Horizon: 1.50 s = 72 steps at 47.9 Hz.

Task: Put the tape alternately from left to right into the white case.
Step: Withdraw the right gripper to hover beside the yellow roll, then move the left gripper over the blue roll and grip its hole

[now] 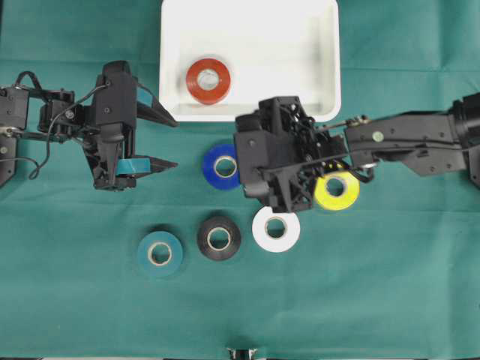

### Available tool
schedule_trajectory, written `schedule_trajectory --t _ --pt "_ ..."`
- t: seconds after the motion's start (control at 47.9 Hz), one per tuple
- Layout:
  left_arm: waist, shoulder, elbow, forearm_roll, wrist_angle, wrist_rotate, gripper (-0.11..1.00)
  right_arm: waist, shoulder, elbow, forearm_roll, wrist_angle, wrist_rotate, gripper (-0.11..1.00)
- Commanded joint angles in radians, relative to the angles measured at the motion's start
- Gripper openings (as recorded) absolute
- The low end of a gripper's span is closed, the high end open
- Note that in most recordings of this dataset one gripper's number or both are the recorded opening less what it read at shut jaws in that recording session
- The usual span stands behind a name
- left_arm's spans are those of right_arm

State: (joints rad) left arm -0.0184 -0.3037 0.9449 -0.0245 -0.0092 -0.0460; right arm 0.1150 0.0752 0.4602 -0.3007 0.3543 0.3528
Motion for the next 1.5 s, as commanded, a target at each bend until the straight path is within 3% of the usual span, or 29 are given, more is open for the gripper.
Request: schedule_trajectory --t 0.0,0.48,1.002,1.148,1.482 --pt "-0.003 -0.009 -0.009 -0.003 0.002 0.000 0.89 0.015 -0.044 0.009 0.002 -0.006 0.014 0.74" --pt "-0.003 -0.008 -0.012 -0.002 0.012 0.000 0.89 0.044 -0.112 0.132 0.002 -0.008 0.123 0.74" --pt "-0.029 0.000 -0.029 -0.003 0.011 -0.025 0.89 0.044 -0.112 0.135 -0.002 -0.008 0.124 0.74" --pt "-0.041 0.043 -0.043 -0.003 0.012 -0.054 0.89 0.044 -0.112 0.135 -0.002 -0.008 0.124 0.74" --pt "-0.078 0.147 -0.115 -0.003 0.011 -0.054 0.89 0.044 -0.112 0.135 -0.002 -0.008 0.124 0.74"
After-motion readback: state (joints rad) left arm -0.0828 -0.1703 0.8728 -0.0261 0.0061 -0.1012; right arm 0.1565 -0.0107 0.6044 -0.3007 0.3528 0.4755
